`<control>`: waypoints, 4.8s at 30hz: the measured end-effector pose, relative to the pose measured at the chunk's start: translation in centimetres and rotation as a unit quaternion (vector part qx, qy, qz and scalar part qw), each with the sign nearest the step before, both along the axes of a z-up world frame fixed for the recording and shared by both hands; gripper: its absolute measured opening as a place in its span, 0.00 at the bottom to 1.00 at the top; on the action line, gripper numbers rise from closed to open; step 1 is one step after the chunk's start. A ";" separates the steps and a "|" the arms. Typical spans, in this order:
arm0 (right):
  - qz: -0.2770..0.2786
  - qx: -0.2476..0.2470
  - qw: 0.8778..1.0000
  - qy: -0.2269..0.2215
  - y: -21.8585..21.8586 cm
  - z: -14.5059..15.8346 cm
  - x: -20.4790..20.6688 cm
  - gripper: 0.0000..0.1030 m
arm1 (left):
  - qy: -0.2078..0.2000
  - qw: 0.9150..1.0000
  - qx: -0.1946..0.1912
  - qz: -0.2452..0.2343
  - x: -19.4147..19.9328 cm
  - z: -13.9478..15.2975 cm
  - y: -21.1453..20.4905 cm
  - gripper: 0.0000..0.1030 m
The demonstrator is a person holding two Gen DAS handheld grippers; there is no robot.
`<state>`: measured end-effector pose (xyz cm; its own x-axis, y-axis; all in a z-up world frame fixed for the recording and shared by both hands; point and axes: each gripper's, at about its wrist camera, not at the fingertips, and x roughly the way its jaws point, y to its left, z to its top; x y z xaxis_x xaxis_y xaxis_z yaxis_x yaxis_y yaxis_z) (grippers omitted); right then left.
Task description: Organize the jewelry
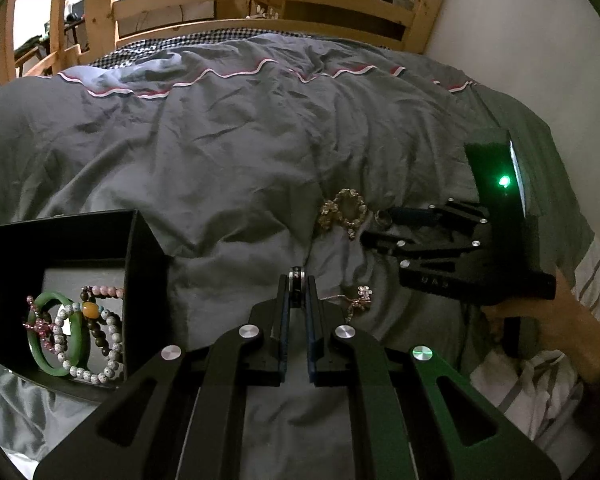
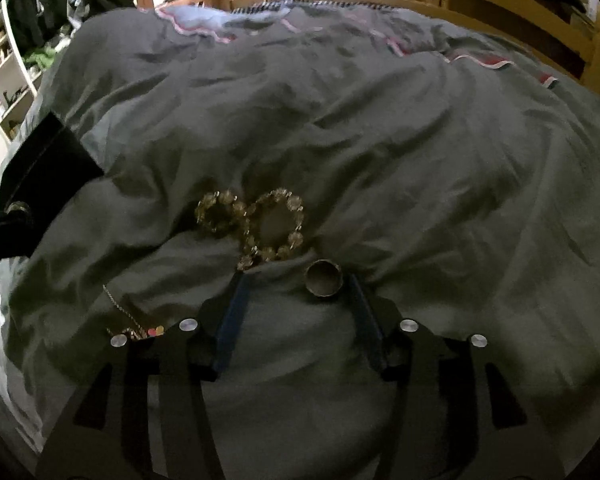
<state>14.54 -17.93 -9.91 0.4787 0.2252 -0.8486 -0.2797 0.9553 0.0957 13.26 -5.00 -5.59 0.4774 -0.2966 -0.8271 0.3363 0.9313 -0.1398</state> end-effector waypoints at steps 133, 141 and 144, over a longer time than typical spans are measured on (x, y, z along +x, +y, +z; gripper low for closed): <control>0.034 0.108 0.988 -0.105 2.1 4.9 0.9 0.08 | 0.012 0.999 -0.033 -0.016 0.7 -1.6 -1.3 0.05; 0.031 0.126 0.985 -0.114 1.7 5.8 0.7 0.08 | 0.016 0.999 -0.038 -0.034 0.0 -1.8 -1.8 0.04; 0.029 0.126 0.985 -0.111 1.7 5.7 0.7 0.08 | 0.023 0.998 -0.040 -0.046 -0.3 -2.8 -2.6 0.64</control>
